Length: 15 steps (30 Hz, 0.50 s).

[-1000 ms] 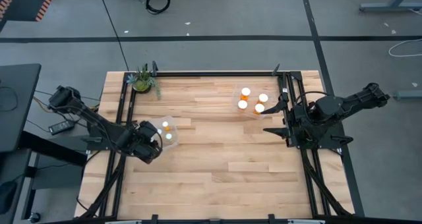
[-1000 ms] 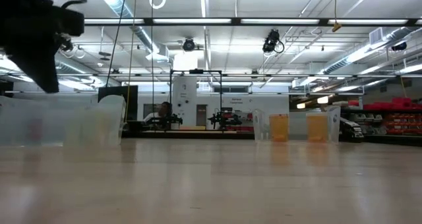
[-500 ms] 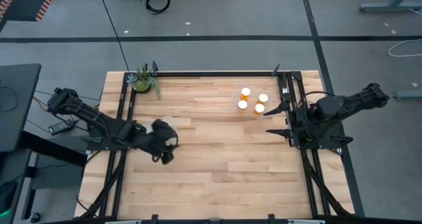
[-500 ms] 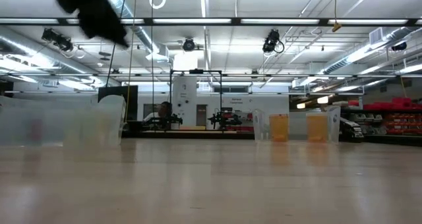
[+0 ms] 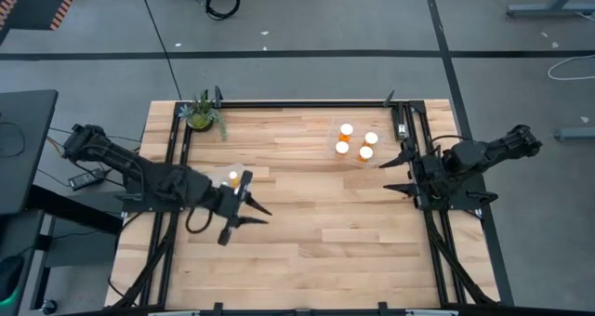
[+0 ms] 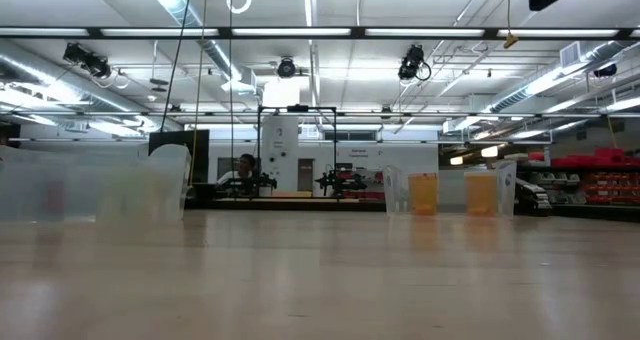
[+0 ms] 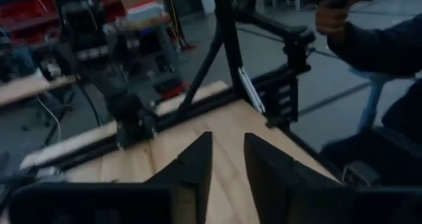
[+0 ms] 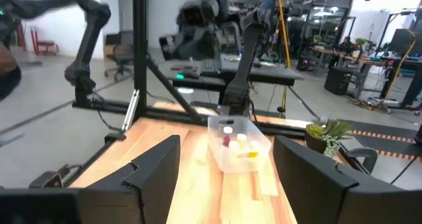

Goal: Pick and place medicine bottles into bin by pill shape (circle, oval)
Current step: Return to Home Position

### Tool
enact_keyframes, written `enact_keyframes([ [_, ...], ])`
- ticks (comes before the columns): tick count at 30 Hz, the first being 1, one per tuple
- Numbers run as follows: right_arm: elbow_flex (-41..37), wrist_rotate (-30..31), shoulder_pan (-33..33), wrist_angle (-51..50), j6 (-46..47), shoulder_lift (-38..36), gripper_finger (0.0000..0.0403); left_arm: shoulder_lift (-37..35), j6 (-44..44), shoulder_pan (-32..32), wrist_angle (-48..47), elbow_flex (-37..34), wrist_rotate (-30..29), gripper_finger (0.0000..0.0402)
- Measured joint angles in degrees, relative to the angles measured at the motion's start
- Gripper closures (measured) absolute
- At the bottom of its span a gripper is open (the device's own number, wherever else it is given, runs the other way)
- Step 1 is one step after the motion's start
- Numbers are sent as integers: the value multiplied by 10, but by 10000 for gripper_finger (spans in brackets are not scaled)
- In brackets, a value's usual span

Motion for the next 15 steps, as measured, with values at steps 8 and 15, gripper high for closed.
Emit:
enact_keyframes([
  [8,-49,0,0,19,13,-50,165,-31,-1,127,-83,0,124,381],
  [15,-120,13,0,64,52,-86,167,-31,-16,187,-152,-13,140,390],
])
